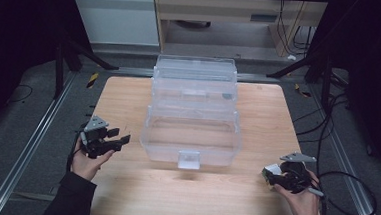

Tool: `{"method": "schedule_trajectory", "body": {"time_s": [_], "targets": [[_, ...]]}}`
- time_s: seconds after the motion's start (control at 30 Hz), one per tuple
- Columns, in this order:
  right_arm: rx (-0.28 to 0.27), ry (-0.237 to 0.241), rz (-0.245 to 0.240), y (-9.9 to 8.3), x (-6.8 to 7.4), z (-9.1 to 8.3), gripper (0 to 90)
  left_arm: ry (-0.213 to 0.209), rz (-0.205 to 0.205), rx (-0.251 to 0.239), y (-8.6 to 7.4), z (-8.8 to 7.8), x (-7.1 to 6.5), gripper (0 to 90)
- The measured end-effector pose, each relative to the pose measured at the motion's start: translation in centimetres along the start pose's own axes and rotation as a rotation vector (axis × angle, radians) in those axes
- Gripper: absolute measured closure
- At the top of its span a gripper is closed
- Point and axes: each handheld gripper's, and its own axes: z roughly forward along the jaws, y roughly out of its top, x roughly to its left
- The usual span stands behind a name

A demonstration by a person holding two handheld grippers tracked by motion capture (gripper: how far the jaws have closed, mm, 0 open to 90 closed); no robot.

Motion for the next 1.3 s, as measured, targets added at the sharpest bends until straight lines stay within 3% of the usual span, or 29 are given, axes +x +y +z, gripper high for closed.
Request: {"method": "schedule_trajectory", "body": {"time_s": [0.43,0.67,0.83,0.97,1.07,1.3], "targets": [[-0.111,0.041,-0.023,2.8,0.4,-1.4,36.5,-0.02,0.031,-0.016,1.6,0.2,-0.9,46.8],[-0.207,0.069,-0.04,6.0,1.0,-2.2,37.0,-0.033,0.07,-0.01,2.8,1.2,-2.0,47.4],[-0.254,0.119,-0.048,8.6,2.2,-1.7,38.1,-0.035,0.085,-0.004,3.5,2.6,-2.5,49.0],[-0.259,0.164,-0.04,10.1,3.3,-0.6,39.9,-0.014,0.098,0.029,3.5,3.8,-2.7,50.7],[-0.245,0.17,-0.05,11.0,4.1,0.6,42.4,-0.009,0.109,0.055,3.4,4.6,-2.7,52.0],[-0.179,0.18,-0.059,11.2,5.3,2.9,50.3,0.004,0.125,0.123,3.0,6.3,-2.9,56.8]]}}
